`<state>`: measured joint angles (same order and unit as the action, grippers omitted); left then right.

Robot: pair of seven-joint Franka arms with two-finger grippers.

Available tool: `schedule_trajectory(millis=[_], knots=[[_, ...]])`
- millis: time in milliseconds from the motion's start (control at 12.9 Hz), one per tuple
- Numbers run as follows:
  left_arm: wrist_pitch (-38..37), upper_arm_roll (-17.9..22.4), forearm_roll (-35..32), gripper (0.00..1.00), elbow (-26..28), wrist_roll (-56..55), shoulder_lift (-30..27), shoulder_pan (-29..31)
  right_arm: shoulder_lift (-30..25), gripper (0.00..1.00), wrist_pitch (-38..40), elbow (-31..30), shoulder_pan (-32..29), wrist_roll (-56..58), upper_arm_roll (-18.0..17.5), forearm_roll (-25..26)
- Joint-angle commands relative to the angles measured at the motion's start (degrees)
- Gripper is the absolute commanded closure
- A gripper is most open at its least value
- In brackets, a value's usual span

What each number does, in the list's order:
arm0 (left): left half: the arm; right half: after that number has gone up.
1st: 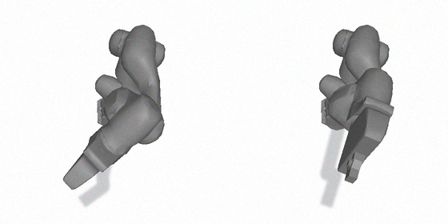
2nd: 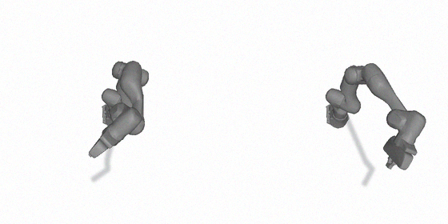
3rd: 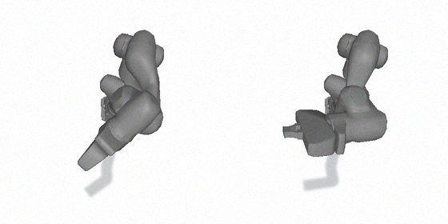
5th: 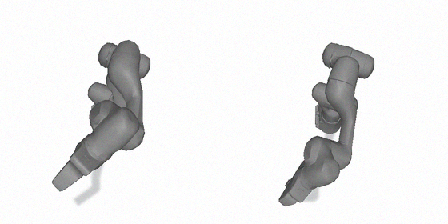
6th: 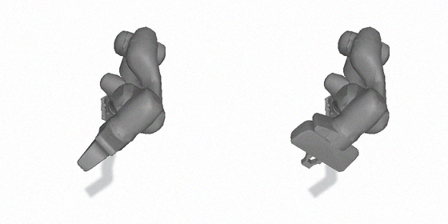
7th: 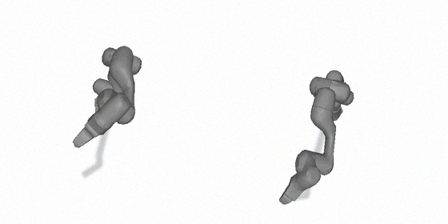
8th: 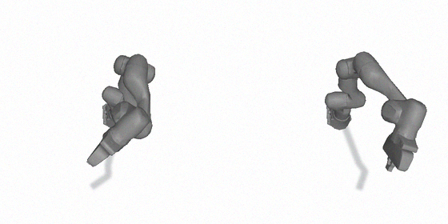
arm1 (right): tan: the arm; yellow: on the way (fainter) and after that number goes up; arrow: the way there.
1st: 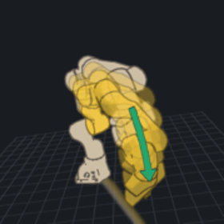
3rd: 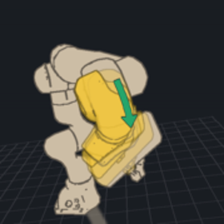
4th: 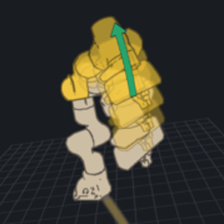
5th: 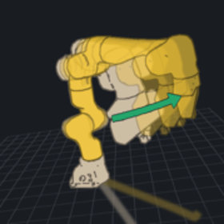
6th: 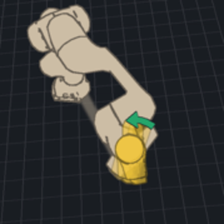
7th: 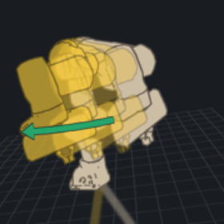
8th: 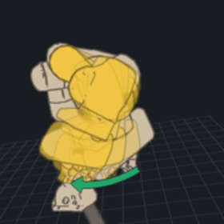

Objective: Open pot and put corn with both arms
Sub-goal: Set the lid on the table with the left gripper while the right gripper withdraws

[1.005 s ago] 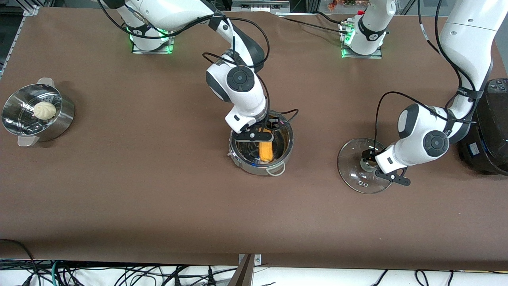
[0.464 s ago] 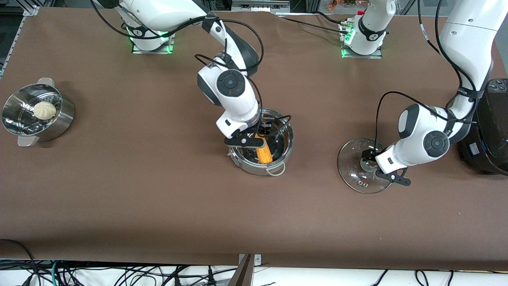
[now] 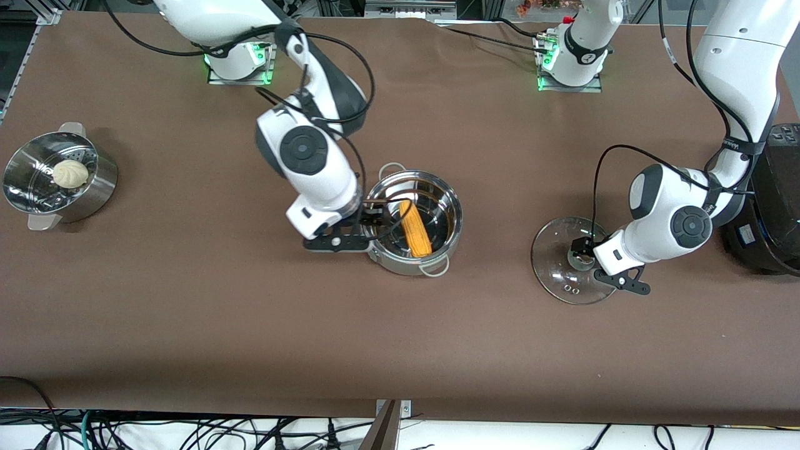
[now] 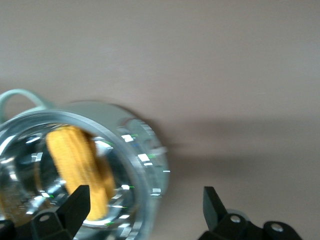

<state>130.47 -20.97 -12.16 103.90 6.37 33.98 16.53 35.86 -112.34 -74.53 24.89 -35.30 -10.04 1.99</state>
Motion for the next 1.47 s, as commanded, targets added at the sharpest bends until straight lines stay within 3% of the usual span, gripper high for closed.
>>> schedule_trajectory(millis=[0, 309, 618, 773, 1005, 1159, 1314, 1391], knots=[[-1.18, -0.65, -1.03, 0.0, -0.36, 0.48, -0.85, 0.69, -2.98, 0.0, 4.75, -0.44, -5.98, 3.83, -0.68, -0.15], [-5.57, -1.09, -0.33, 0.0, -0.45, 0.22, -6.28, 0.69, -9.81, 0.0, 14.76, -1.49, -12.23, 16.73, 0.45, -1.38], [-12.5, -2.05, 2.21, 0.0, -2.2, 0.66, -14.46, 0.69, -28.87, 0.0, 16.81, -17.98, -18.89, 27.27, 1.52, -1.99], [-18.21, -2.23, 3.28, 0.0, -5.7, 0.74, -17.62, 0.61, -34.96, 0.0, 17.68, -22.22, -21.89, 29.83, 2.39, -3.22], [-31.55, -3.98, 3.37, 0.0, -16.06, 0.74, -19.13, 0.26, -38.49, 0.0, 18.74, -24.61, -26.2, 34.5, 2.4, -2.88], [-35.44, -5.74, 3.37, 0.0, -21.52, 0.22, -19.3, -0.01, -38.32, 0.0, 19.88, -24.09, -29.01, 37.74, 2.13, -2.52], [-38.44, -4.61, 3.8, 0.0, -22.34, 0.13, -23.06, -1.49, -37.88, 0.0, 19.97, -23.82, -29.55, 38.73, 2.39, -2.43], [-38.62, -0.6, 3.98, 0.0, -20.25, -0.13, -26.13, -4.29, -37.19, 0.0, 19.71, -23.12, -29.38, 38.73, 2.66, -2.43]])
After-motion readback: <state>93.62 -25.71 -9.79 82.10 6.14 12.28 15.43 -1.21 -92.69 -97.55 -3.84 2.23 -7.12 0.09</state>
